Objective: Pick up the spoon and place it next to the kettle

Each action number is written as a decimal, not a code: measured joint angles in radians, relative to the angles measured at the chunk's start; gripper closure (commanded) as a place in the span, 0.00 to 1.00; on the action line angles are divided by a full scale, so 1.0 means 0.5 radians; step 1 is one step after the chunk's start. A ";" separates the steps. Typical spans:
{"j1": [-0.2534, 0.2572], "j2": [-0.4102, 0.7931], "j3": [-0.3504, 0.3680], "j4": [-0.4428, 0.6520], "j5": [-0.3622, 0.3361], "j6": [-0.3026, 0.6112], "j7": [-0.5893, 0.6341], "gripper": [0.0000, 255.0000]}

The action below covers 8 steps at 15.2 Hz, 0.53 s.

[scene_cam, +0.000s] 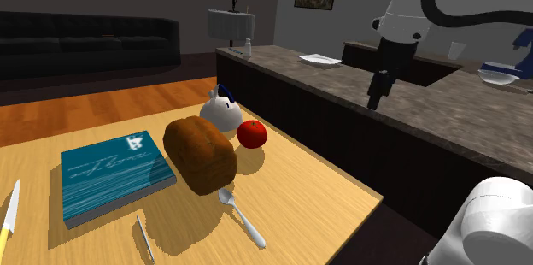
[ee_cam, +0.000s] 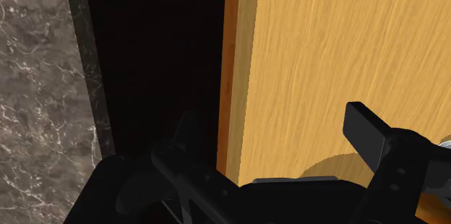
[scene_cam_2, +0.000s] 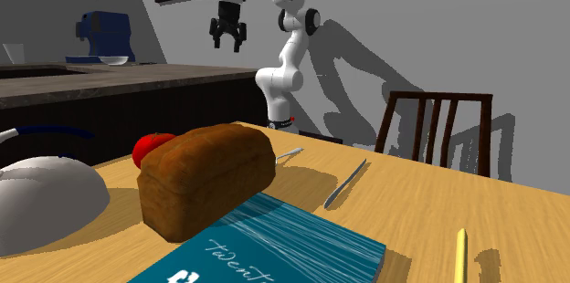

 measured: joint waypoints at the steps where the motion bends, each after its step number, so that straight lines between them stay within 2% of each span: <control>1: 0.000 0.000 0.000 0.000 0.000 0.000 0.000 0.00; 8: 0.066 0.016 0.227 -0.219 0.151 0.245 0.289 0.00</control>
